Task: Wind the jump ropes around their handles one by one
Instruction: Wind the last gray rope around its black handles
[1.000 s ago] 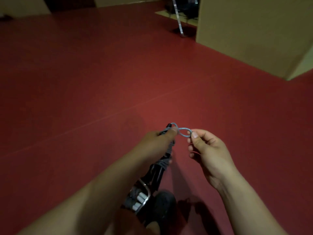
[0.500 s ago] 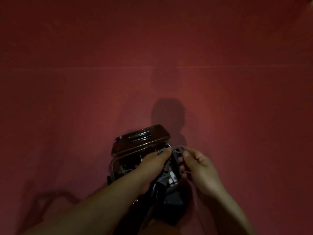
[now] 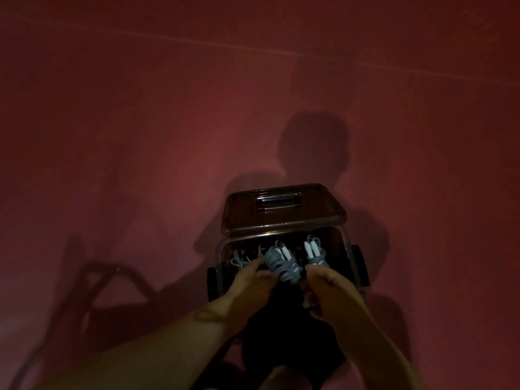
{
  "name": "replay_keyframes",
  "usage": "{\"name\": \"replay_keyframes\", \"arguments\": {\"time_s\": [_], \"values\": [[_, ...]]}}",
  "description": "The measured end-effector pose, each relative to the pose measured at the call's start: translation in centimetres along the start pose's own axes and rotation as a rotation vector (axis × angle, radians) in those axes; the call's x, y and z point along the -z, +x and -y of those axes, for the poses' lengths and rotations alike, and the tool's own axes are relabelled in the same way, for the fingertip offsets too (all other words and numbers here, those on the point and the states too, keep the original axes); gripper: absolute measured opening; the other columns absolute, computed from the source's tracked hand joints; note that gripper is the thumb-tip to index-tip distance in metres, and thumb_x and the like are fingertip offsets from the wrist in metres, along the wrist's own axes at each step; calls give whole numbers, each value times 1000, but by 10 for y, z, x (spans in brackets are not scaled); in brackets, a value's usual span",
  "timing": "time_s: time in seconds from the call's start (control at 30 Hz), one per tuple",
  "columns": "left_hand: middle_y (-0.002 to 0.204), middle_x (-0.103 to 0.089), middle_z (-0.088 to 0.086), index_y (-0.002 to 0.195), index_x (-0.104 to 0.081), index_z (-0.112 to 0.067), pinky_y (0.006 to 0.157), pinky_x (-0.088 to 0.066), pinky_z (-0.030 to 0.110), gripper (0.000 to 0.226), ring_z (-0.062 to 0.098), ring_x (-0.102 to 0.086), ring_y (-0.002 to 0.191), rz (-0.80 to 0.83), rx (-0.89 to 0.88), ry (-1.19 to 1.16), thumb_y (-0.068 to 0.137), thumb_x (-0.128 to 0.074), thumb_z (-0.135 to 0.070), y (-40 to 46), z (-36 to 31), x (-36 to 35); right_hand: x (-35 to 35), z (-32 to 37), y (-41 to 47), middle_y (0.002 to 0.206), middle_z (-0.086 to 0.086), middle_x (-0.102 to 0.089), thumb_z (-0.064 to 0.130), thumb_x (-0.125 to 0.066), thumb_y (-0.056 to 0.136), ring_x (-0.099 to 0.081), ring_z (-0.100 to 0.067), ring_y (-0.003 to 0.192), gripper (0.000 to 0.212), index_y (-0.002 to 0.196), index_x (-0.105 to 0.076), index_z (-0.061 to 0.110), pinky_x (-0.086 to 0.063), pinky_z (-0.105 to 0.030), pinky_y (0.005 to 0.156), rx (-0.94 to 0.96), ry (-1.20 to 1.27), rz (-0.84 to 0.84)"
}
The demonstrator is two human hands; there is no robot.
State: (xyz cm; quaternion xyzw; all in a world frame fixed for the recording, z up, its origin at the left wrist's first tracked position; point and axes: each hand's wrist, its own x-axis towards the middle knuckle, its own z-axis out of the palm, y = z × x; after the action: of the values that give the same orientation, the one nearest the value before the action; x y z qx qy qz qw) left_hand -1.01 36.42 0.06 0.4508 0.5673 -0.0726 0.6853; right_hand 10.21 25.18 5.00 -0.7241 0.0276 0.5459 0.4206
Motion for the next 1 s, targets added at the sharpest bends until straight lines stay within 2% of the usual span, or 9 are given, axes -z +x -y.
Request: {"name": "replay_keyframes", "arguments": {"time_s": [0.17,0.3,0.4,0.5,0.6,0.7,0.8,0.9,1.0], "values": [[76,-65,-5,84,-67,-16,55,-45,10,12,7,-60,66,-211,-87,90,86,-70,-4,0,0,-18,6,-7,2,77,-8,-64,24,-49,102,-56,-20,67,25,94,-68,10,-40,-26,54,-10,89,-45],[76,-62,-7,88,-63,-30,57,-45,22,7,7,-57,63,-369,-201,216,87,-69,-26,1,-16,-15,22,3,5,67,-11,-58,14,-51,98,-49,-17,55,25,89,-63,-5,-38,-28,49,84,116,-133],[76,-54,-8,93,-62,-30,62,-47,31,15,12,-55,69,-466,-401,320,83,-72,-34,2,-33,-4,28,15,18,74,-1,-67,18,-58,95,-57,-14,64,14,93,-72,18,-45,-32,59,140,86,-249],[91,-57,-6,104,-65,-27,79,-43,33,31,20,-54,92,-619,-514,548,80,-74,-43,4,-47,7,32,24,38,96,0,-71,27,-63,91,-65,-14,84,12,103,-68,26,-52,-32,78,255,-137,-347],[121,-55,6,123,-59,-24,98,-36,41,55,29,-47,116,-727,-412,663,79,-69,-56,7,-65,16,33,39,55,116,-1,-64,39,-63,88,-59,-23,110,31,116,-63,29,-48,-46,97,383,-474,-463],[138,-49,11,139,-44,-17,107,-36,43,77,34,-43,129,-640,-181,665,82,-61,-66,26,-72,31,27,52,69,114,4,-64,41,-62,88,-61,-18,106,26,112,-58,33,-50,-42,92,392,-506,-371],[132,-60,12,135,-50,-11,101,-48,38,77,32,-58,119,-499,-56,381,81,-66,-63,40,-74,40,19,62,75,91,19,-60,31,-64,92,-57,4,80,21,101,-48,39,-46,-20,70,357,-329,-270],[115,-68,9,115,-61,-12,91,-55,36,62,27,-66,101,-476,-37,185,72,-80,-51,41,-72,43,19,60,80,96,11,-64,42,-67,87,-65,-10,86,31,112,-56,28,-54,-35,83,303,-204,-344],[116,-68,5,118,-57,-15,90,-57,41,104,26,-67,100,-503,-37,217,33,-82,-71,37,-59,48,20,56,73,109,2,-63,45,-71,84,-64,-19,98,44,118,-56,21,-53,-43,93,281,-143,-481]]}}
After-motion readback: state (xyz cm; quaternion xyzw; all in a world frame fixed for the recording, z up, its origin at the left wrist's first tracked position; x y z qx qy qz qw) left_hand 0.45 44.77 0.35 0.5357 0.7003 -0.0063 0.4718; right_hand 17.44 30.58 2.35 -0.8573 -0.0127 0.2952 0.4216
